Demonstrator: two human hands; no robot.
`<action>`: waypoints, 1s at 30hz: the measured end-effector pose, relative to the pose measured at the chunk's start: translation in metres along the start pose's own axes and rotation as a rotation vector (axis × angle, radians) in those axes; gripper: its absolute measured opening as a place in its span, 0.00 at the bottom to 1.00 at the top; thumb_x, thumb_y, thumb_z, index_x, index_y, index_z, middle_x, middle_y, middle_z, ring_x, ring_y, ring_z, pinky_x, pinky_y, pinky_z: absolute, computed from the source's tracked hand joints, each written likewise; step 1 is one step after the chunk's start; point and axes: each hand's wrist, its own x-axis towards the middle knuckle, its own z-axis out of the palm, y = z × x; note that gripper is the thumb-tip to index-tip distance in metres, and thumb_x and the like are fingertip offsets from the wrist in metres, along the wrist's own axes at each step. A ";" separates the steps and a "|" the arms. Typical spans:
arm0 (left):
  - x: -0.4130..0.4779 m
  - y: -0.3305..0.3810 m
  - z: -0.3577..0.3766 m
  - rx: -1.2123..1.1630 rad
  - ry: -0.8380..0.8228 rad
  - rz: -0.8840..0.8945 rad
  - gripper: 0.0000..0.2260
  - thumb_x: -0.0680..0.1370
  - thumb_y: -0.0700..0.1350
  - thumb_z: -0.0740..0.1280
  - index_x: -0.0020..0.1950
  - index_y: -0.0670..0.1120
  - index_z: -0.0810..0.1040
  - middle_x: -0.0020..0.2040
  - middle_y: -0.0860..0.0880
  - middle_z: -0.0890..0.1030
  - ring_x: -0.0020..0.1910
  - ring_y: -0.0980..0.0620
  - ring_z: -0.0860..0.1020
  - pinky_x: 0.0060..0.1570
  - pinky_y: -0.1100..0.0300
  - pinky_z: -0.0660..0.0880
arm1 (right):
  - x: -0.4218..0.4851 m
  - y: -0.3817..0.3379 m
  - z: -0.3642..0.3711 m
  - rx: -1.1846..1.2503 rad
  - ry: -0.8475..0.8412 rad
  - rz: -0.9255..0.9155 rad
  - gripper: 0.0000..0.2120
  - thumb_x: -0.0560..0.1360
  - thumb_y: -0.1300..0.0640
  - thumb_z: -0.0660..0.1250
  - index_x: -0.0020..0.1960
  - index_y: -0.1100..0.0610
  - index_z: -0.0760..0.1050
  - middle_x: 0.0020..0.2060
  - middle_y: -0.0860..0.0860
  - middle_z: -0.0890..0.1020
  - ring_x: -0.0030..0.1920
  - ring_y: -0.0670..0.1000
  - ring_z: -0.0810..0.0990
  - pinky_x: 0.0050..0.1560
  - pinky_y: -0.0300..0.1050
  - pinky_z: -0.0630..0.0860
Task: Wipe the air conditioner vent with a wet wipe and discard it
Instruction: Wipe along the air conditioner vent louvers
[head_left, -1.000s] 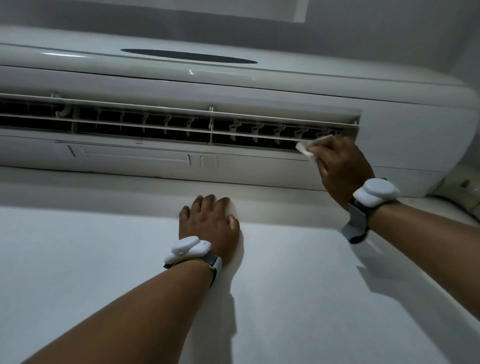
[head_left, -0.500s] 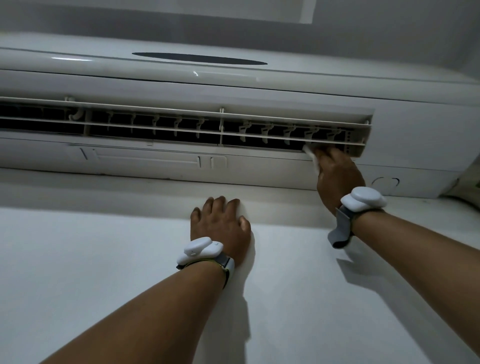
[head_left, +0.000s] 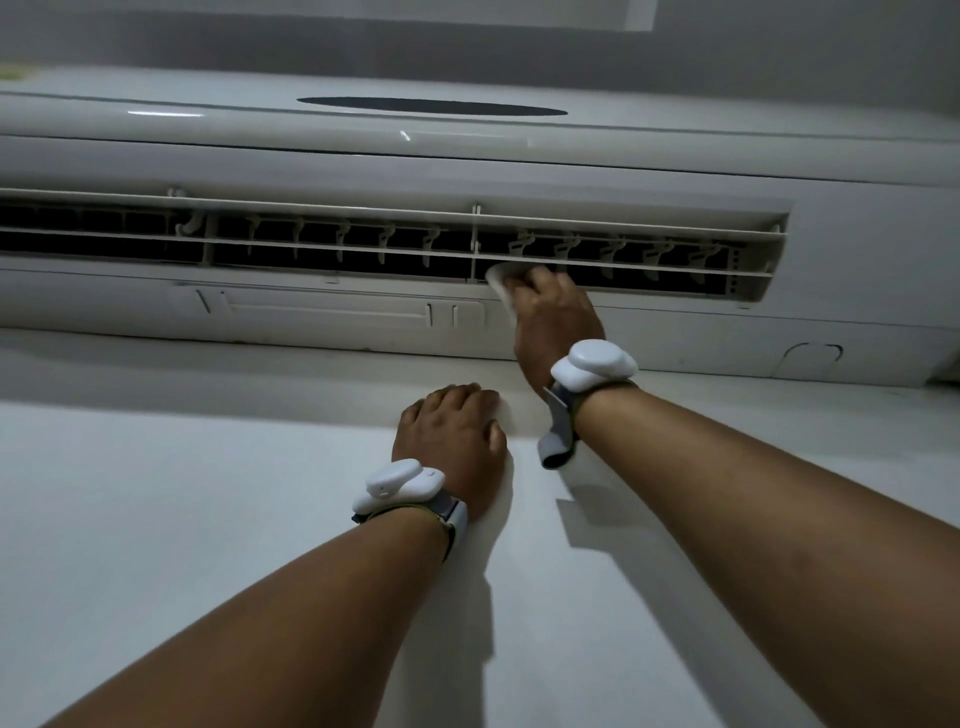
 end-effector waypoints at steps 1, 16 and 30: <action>0.000 -0.001 0.000 -0.002 0.001 -0.001 0.18 0.79 0.52 0.57 0.69 0.56 0.70 0.70 0.54 0.71 0.68 0.52 0.67 0.67 0.56 0.59 | 0.001 0.000 0.001 0.011 -0.003 -0.010 0.17 0.77 0.62 0.60 0.65 0.55 0.73 0.55 0.56 0.77 0.54 0.59 0.73 0.53 0.51 0.70; 0.002 -0.001 0.005 -0.031 0.007 -0.022 0.18 0.78 0.51 0.57 0.69 0.56 0.69 0.70 0.55 0.70 0.69 0.53 0.66 0.67 0.56 0.57 | -0.017 0.050 -0.020 -0.116 0.065 0.134 0.17 0.81 0.52 0.55 0.54 0.62 0.78 0.50 0.63 0.76 0.51 0.63 0.73 0.49 0.55 0.69; 0.003 0.003 0.005 -0.016 0.019 0.001 0.18 0.78 0.52 0.58 0.67 0.56 0.72 0.68 0.53 0.73 0.67 0.50 0.68 0.66 0.55 0.61 | 0.006 -0.019 0.001 -0.078 -0.030 -0.085 0.14 0.76 0.62 0.60 0.61 0.60 0.74 0.60 0.62 0.74 0.58 0.64 0.71 0.56 0.58 0.69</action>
